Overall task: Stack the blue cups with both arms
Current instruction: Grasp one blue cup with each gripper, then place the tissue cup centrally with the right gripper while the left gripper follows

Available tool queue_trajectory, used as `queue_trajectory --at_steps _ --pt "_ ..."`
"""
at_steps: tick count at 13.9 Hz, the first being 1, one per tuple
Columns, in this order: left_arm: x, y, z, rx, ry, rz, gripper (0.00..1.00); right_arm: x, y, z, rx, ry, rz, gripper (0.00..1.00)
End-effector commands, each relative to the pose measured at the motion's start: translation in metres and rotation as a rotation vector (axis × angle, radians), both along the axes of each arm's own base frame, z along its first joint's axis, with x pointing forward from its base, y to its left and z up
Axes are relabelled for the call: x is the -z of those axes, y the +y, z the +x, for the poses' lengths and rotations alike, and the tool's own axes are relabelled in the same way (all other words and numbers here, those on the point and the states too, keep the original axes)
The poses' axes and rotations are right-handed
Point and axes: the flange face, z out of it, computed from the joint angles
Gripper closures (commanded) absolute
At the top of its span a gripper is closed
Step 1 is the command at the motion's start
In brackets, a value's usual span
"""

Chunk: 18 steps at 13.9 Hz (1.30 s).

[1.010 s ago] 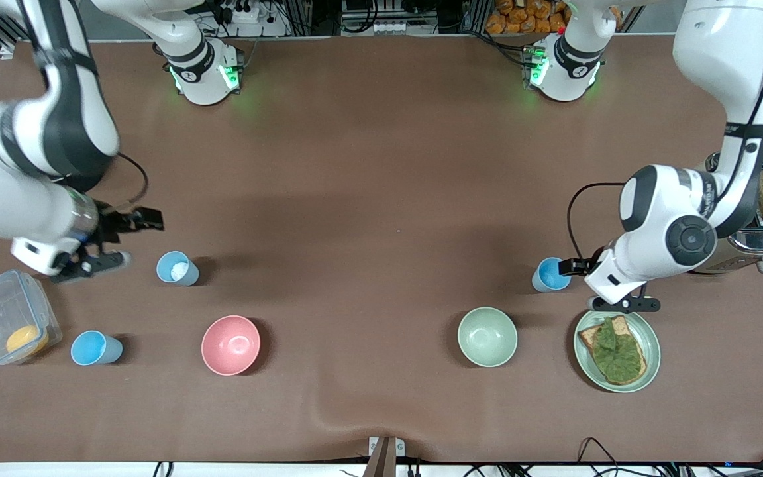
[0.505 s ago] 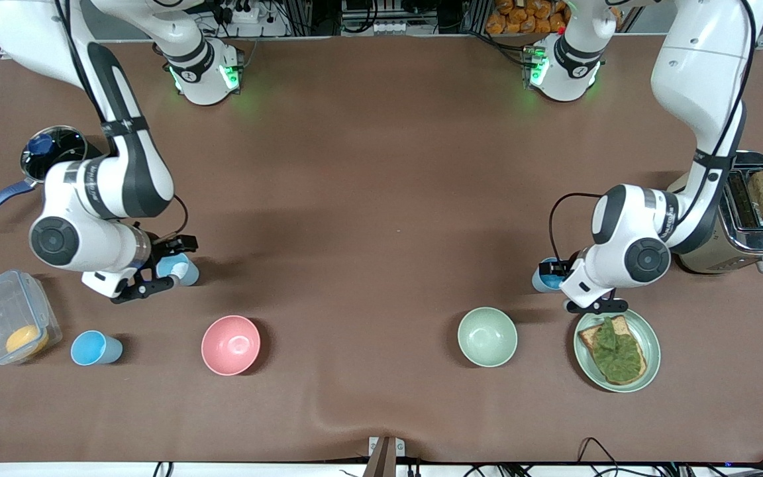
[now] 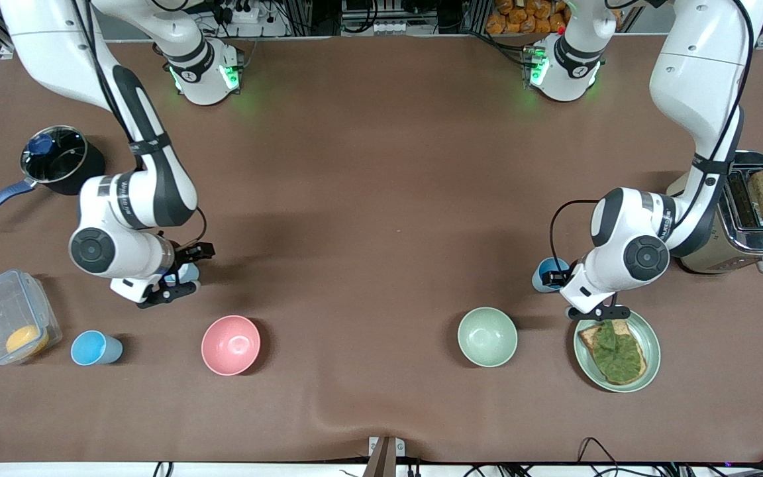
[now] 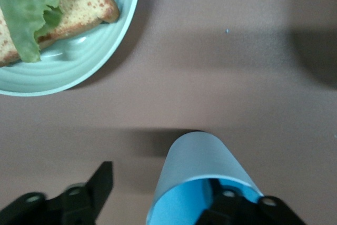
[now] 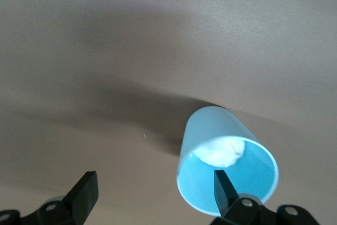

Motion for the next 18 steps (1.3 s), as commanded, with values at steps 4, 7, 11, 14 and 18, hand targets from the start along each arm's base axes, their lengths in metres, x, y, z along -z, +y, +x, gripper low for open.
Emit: queue_trajectory --at_steps 4,7,11,14,18 --pt "-0.001 0.002 0.003 -0.022 -0.016 0.008 1.0 0.027 -0.001 0.0 -0.028 -0.005 -0.054 0.79" --pt "-0.006 0.003 0.004 -0.041 -0.022 0.008 1.0 0.031 -0.009 0.003 -0.04 -0.012 -0.07 1.0" --pt "-0.033 0.003 0.006 -0.067 -0.057 0.008 1.0 -0.003 0.002 0.01 -0.031 -0.014 -0.062 1.0" --pt "-0.056 0.004 0.005 -0.134 -0.078 -0.026 1.0 -0.061 0.051 0.02 0.042 0.032 -0.068 1.0" --pt "-0.076 0.01 -0.032 -0.175 -0.054 -0.047 1.0 -0.077 0.159 -0.005 0.173 0.037 -0.052 1.0"
